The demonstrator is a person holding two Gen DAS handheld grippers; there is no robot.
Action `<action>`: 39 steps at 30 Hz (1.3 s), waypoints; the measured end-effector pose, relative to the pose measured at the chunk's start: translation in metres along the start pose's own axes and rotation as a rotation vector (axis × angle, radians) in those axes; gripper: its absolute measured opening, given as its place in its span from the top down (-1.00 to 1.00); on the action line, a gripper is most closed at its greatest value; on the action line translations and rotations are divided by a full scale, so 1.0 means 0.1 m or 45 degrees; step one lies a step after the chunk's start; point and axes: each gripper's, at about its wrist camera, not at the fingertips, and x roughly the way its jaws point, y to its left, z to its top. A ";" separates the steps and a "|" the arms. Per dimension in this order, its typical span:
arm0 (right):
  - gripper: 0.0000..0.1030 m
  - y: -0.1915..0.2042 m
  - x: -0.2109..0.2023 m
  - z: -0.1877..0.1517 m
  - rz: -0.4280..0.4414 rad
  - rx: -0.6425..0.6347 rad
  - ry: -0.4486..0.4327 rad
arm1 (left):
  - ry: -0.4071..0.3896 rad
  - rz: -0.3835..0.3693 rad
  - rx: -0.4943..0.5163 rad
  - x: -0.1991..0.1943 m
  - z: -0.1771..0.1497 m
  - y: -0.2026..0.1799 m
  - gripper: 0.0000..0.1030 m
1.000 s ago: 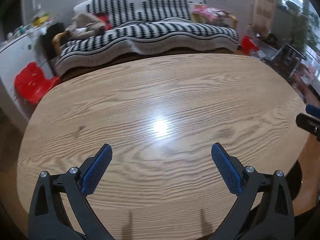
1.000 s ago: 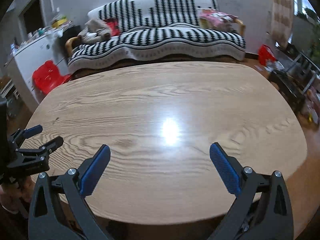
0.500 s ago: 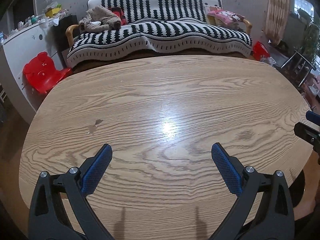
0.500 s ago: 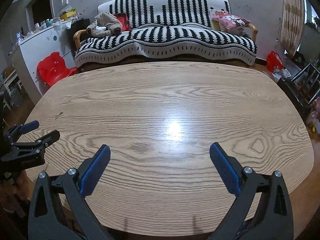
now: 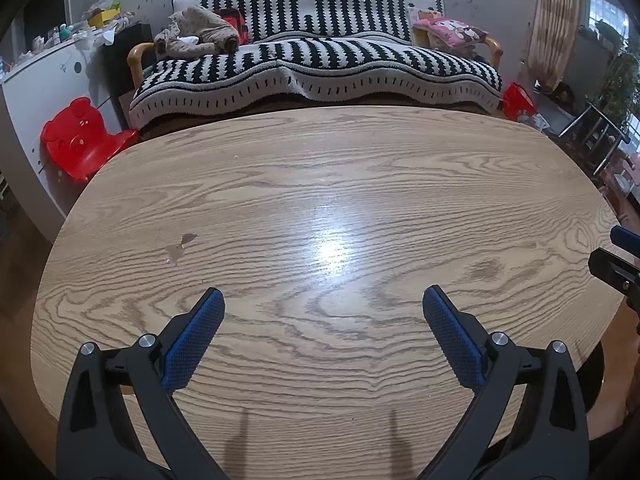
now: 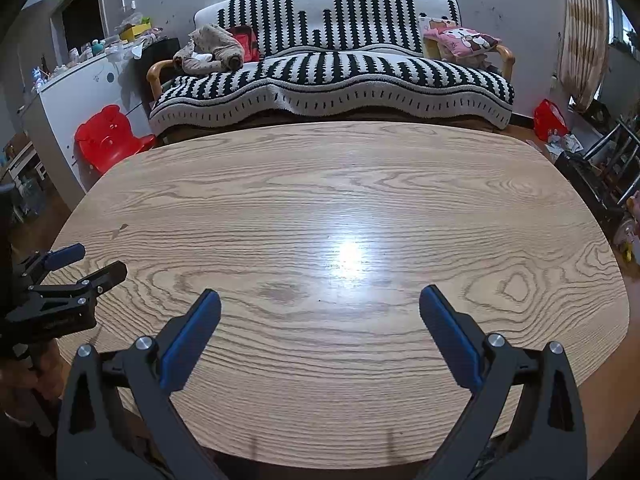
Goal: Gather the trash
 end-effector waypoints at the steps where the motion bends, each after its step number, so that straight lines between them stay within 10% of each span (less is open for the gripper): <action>1: -0.86 0.01 0.00 0.00 -0.003 0.001 -0.001 | 0.002 0.000 0.000 0.00 0.00 0.00 -0.87; 39: -0.86 0.00 -0.03 -0.01 0.003 -0.011 0.005 | 0.006 -0.004 -0.001 0.01 -0.02 0.00 -0.87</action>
